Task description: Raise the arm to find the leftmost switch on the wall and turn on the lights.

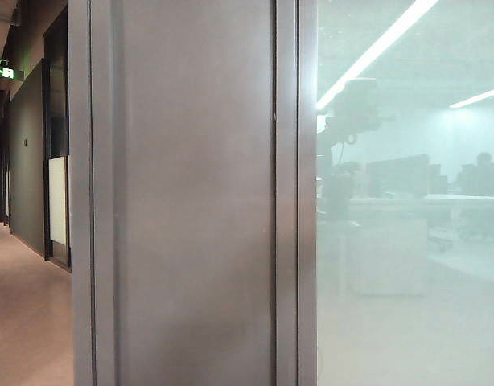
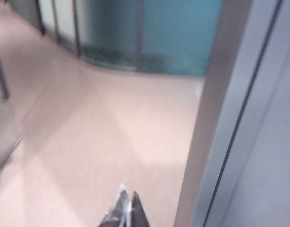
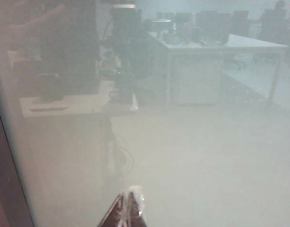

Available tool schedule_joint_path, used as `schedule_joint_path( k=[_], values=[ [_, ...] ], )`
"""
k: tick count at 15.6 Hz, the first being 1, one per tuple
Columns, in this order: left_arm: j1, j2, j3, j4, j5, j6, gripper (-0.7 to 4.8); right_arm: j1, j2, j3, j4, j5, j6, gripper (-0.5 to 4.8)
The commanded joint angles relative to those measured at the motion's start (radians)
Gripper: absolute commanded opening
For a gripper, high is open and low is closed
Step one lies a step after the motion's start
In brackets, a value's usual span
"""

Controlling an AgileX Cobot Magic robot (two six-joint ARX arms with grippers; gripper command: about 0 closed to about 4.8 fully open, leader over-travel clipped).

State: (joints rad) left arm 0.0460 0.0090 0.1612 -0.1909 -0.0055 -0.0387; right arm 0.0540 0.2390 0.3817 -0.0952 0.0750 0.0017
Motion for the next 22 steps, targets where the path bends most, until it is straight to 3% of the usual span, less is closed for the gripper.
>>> schedule_joint_path(
  k=[1, 10, 22],
  values=[
    [-0.002, -0.005, -0.052, 0.107, 0.008, -0.008, -0.05, 0.000, -0.002, 0.006, 0.017, -0.003, -0.002, -0.01],
    [-0.002, -0.005, -0.152, 0.201, 0.011, -0.049, -0.05, 0.000, -0.002, 0.006, 0.017, -0.003, -0.002, -0.01],
    [-0.002, -0.005, -0.152, 0.206, 0.037, -0.039, -0.05, 0.000, -0.002, 0.006, 0.017, -0.003, -0.002, -0.01]
  ],
)
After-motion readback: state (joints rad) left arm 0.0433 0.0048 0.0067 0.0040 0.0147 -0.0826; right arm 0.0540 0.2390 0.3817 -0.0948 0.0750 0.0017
